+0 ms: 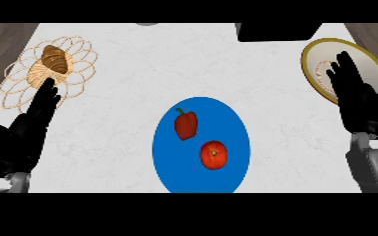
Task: Pick the tomato from the plate and place it in the bowl
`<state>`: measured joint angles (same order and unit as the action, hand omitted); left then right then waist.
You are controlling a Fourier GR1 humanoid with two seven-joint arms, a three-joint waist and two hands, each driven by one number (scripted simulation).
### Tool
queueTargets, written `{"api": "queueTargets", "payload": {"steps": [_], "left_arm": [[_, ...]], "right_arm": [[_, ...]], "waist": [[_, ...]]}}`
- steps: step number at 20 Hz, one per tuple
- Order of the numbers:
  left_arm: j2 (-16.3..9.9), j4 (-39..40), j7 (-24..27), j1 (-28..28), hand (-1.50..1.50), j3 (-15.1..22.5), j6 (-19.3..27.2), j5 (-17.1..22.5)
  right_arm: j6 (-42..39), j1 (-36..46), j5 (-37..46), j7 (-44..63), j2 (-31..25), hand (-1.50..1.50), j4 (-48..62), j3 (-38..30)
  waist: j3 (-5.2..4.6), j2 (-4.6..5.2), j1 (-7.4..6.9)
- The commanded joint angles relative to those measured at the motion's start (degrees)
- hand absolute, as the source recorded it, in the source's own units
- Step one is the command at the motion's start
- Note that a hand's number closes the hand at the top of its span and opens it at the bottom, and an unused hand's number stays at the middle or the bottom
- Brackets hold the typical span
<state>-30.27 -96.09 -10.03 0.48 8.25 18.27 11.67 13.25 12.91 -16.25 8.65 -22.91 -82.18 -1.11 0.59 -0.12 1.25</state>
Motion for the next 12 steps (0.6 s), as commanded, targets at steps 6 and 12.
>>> {"api": "queueTargets", "payload": {"steps": [6,12], "left_arm": [[1.04,-2.26,5.97,-10.39,0.00,-4.33,-1.46,2.60],[2.31,1.90,7.64,-8.64,0.00,-8.34,-2.30,6.53]], "right_arm": [[-13.60,12.25,-2.28,-3.65,17.91,-1.50,-13.32,25.18],[9.72,3.87,33.00,-10.27,18.07,-1.50,-17.63,40.57]], "waist": [[-0.87,-0.41,-7.47],[-0.97,-0.93,-0.26]]}}
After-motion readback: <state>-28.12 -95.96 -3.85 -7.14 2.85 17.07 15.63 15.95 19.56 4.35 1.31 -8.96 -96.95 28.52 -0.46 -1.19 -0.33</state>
